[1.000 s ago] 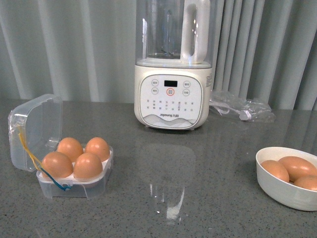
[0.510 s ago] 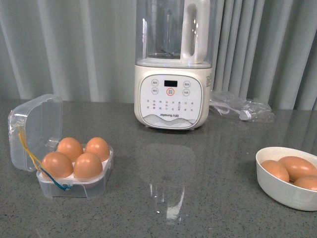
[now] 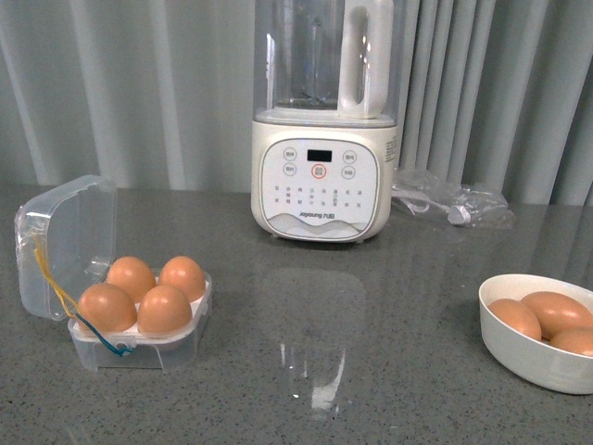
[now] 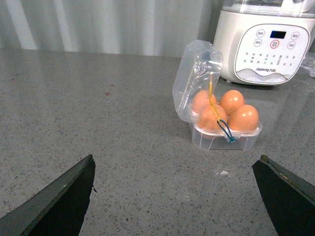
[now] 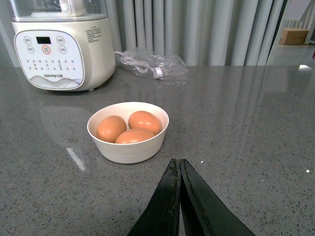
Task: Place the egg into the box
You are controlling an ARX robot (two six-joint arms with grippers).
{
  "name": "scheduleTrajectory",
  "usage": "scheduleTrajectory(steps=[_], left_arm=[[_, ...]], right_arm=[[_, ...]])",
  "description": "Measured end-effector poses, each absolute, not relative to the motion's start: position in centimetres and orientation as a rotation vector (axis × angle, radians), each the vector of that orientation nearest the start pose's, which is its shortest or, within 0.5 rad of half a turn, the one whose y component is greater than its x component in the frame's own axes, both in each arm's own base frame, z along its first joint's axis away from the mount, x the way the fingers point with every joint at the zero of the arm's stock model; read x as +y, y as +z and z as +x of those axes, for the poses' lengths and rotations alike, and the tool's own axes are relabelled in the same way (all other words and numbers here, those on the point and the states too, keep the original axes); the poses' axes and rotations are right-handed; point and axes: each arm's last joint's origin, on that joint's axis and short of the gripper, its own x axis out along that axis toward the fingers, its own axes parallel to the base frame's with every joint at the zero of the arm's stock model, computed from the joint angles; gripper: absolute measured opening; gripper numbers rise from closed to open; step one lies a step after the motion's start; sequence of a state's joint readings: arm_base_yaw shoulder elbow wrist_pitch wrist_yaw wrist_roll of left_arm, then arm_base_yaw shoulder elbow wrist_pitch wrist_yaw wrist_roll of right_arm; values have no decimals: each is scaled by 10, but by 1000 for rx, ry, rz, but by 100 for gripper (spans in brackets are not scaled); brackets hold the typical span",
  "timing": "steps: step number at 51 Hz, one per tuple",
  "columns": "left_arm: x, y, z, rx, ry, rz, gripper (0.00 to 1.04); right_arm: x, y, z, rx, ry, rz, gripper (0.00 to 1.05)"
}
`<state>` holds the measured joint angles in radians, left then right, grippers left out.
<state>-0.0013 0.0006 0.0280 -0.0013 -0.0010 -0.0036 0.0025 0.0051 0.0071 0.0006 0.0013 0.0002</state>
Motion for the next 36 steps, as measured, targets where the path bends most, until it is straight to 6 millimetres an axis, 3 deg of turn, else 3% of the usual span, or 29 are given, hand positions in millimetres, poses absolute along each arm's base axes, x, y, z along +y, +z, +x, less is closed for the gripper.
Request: scheduleTrajectory(steps=[5, 30, 36], left_arm=[[0, 173, 96, -27, 0, -3, 98], [0, 173, 96, -27, 0, -3, 98], [0, 173, 96, -27, 0, -3, 98]], right_arm=[[0, 166, 98, -2, 1, -1, 8], [0, 166, 98, -3, 1, 1, 100], [0, 166, 98, -3, 1, 0, 98]])
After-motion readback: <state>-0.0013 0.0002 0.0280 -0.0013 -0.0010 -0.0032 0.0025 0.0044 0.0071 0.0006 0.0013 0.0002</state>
